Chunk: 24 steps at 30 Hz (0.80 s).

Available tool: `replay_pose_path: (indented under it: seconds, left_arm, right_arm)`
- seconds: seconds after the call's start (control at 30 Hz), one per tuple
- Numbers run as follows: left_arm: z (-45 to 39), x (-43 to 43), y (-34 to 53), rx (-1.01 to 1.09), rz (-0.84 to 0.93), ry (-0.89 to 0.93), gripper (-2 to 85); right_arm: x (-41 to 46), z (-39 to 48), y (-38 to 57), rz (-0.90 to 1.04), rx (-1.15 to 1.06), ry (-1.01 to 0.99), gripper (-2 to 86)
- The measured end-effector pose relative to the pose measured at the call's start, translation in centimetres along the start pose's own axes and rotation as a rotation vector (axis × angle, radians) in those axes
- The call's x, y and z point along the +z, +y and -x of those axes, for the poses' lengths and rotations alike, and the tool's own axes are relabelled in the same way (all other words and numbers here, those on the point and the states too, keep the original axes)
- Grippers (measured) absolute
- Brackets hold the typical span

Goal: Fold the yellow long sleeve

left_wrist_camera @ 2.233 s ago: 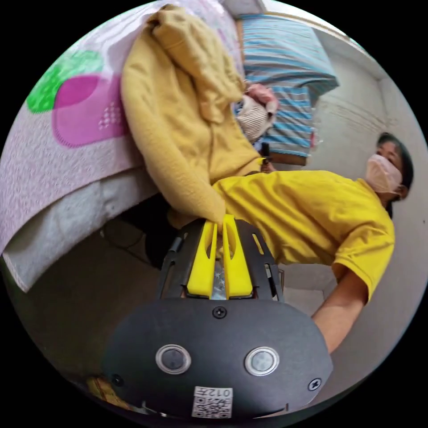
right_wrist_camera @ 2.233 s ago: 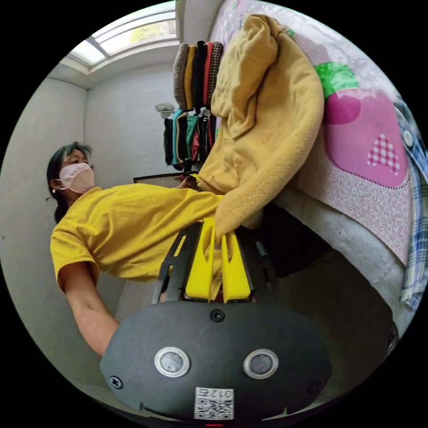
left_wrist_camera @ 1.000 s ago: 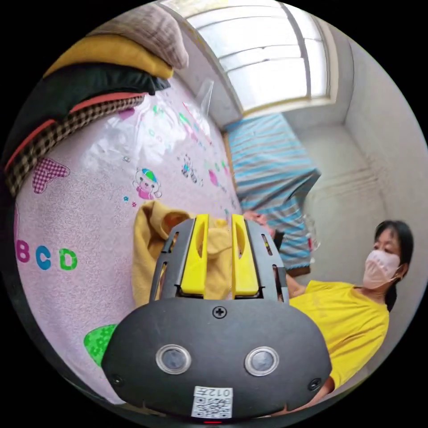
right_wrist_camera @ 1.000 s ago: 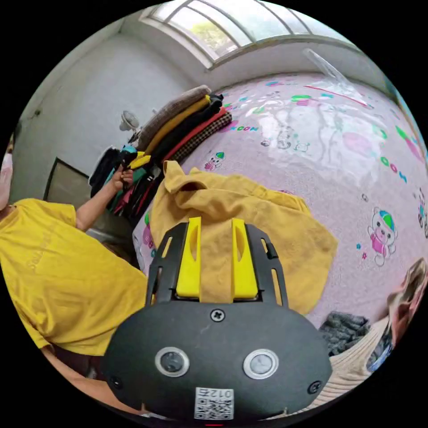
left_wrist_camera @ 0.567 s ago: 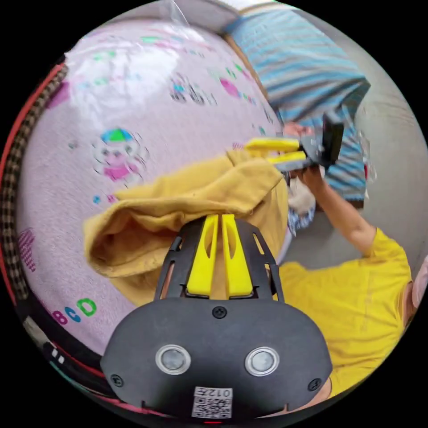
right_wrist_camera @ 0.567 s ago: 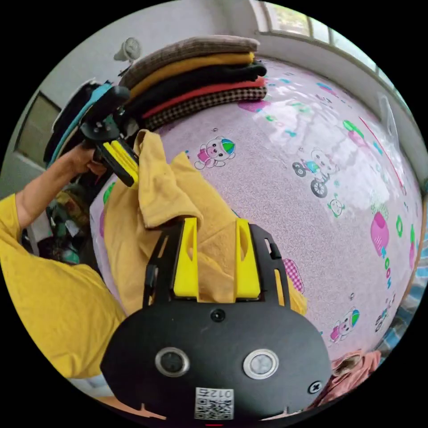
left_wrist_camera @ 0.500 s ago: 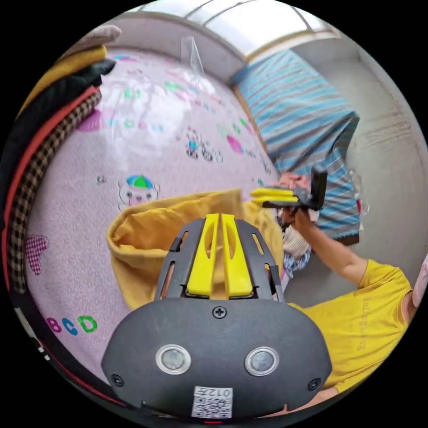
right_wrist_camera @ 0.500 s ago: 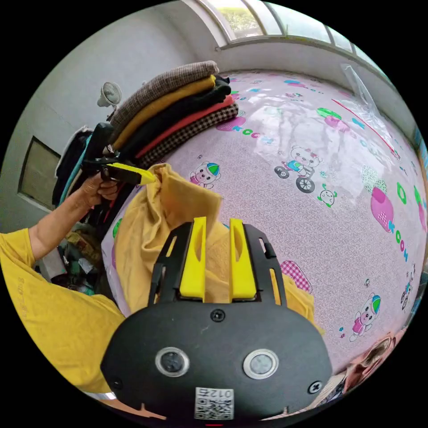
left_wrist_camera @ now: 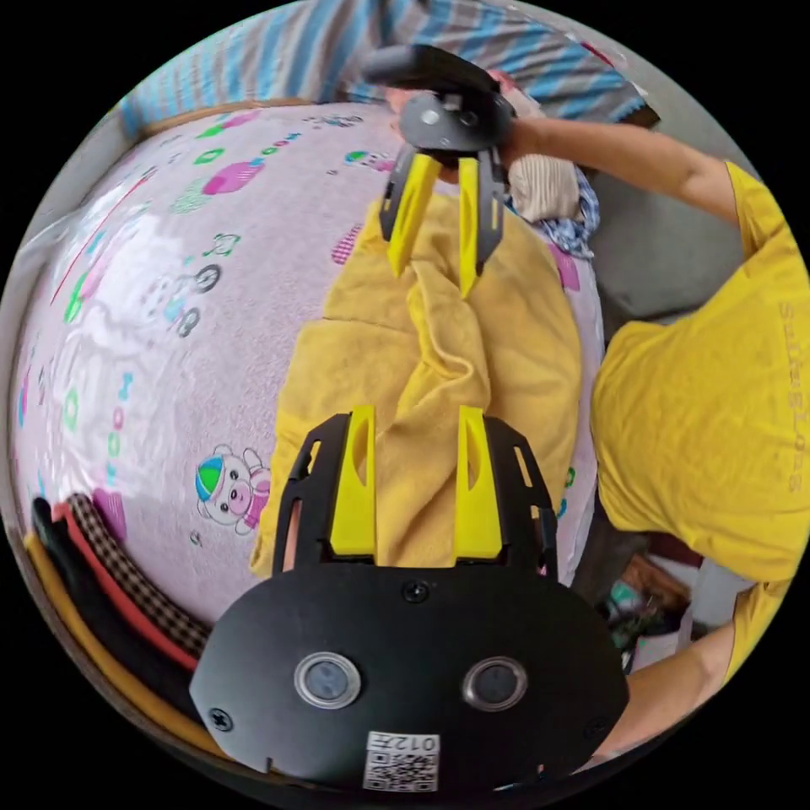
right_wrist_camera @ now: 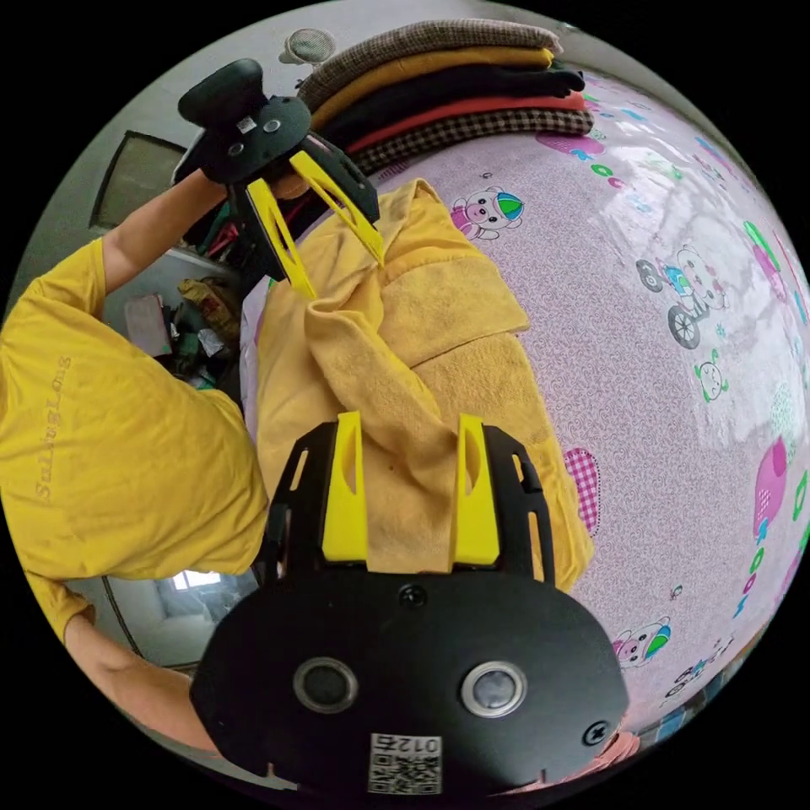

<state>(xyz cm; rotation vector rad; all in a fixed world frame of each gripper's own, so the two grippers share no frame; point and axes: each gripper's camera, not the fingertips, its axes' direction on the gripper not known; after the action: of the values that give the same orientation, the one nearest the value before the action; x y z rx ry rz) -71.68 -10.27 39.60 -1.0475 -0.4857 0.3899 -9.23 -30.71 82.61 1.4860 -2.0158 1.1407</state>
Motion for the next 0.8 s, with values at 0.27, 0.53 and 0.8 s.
replay_pose_path:
  seconds: [0.27,0.53,0.8]
  left_arm:
    - [4.4,6.4,-3.4,0.032,0.172,0.066,1.8]
    - [13.0,12.7,1.9,-0.550,0.160,-0.258,0.5]
    - [6.2,13.5,7.1,-0.590,-0.133,-0.180,0.9]
  right_arm:
    - [-5.7,-4.0,-0.3,-0.147,0.015,-0.098,3.2]
    - [-0.8,-8.7,-2.1,-0.111,0.278,0.046,2.8]
    - [-7.5,-9.2,3.8,-0.459,0.412,0.018,5.3]
